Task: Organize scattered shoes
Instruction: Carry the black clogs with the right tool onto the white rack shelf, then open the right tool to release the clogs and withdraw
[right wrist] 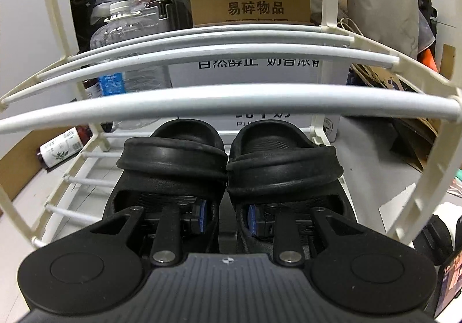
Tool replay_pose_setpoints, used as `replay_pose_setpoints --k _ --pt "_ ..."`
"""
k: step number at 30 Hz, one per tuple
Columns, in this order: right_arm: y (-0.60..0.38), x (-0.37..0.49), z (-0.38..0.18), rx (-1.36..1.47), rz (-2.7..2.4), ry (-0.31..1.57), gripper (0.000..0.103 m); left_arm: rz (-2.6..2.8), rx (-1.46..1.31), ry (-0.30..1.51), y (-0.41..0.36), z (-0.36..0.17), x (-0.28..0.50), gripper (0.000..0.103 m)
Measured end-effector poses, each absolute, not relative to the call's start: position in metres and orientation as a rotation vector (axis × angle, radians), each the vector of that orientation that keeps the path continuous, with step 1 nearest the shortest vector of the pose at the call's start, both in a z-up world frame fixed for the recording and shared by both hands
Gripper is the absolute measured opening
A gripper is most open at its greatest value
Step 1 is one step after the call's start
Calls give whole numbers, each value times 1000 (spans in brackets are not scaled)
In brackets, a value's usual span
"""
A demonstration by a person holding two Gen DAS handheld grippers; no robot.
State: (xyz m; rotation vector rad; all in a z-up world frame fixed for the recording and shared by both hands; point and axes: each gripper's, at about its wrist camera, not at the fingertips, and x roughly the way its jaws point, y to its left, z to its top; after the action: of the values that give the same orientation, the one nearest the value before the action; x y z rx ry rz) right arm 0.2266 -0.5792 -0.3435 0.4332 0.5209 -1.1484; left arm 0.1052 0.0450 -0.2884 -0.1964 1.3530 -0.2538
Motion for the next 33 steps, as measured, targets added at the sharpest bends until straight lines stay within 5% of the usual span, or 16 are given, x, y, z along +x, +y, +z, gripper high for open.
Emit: replay_pose_setpoints --k 7,13,15,33 --pt "-587 236 -346 421 -1182 517 35 -263 -207 1356 42 -290 106 97" --pt "-594 242 -345 435 -1081 529 86 -251 -216 1354 48 -291 106 97" --pt "-594 242 -340 464 -1064 542 92 -239 -213 1359 51 -292 105 97" --pt "-560 226 -303 495 -965 533 97 -256 -212 1351 49 -291 107 97"
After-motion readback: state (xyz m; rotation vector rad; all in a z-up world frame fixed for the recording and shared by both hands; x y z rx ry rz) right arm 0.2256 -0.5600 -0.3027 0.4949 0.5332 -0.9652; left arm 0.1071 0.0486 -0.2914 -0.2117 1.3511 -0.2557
